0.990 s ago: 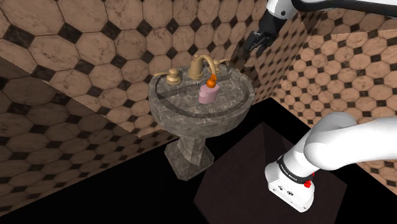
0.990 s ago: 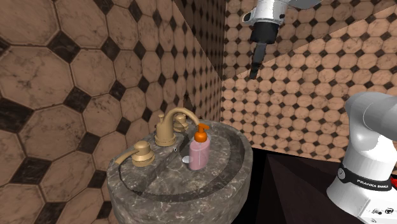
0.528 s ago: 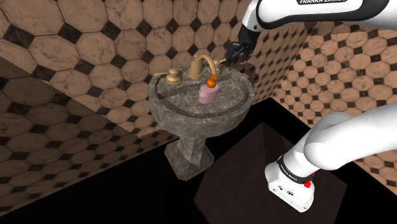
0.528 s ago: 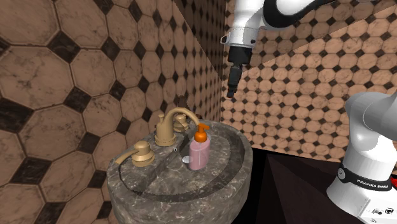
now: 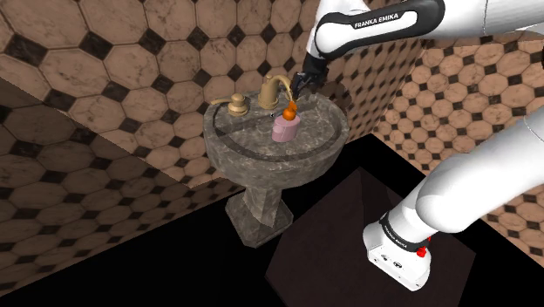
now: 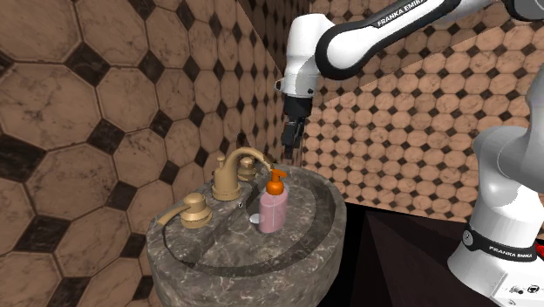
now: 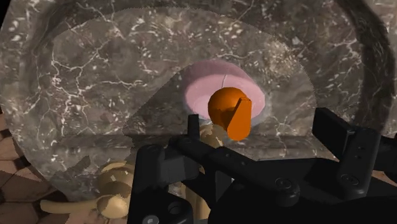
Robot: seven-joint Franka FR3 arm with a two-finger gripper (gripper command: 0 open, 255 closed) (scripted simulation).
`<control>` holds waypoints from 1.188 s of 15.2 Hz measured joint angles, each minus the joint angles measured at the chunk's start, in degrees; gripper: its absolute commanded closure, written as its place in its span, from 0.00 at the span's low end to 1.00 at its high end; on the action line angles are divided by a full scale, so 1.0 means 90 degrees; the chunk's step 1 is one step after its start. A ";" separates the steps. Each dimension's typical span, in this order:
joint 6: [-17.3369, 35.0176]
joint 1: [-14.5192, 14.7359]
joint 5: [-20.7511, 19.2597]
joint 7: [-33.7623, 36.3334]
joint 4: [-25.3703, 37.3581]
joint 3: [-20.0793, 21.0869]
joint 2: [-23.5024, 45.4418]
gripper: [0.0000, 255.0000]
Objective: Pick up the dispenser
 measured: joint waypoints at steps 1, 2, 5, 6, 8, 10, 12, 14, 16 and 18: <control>0.0136 0.0005 -0.0020 0.0039 0.0098 0.0010 0.0264 0.00; 0.0250 -0.0016 -0.0039 0.0015 0.0217 -0.0012 0.0527 0.00; 0.0435 -0.0014 -0.0079 0.0063 0.0458 -0.0007 0.1009 0.00; 0.0511 -0.0009 -0.0081 0.0079 0.0468 -0.0002 0.1100 0.00; 0.0684 -0.0012 -0.0086 0.0085 0.0390 -0.0005 0.1199 0.00; 0.0838 -0.0017 -0.0086 0.0085 0.0338 -0.0010 0.1300 0.00; 0.0993 -0.0013 -0.0090 0.0101 0.0246 -0.0006 0.1367 0.00; 0.1045 -0.0016 -0.0090 0.0098 0.0219 -0.0009 0.1388 1.00; 0.1059 -0.0017 -0.0090 0.0098 0.0212 -0.0009 0.1395 1.00; 0.1063 -0.0017 -0.0090 0.0098 0.0211 -0.0010 0.1396 1.00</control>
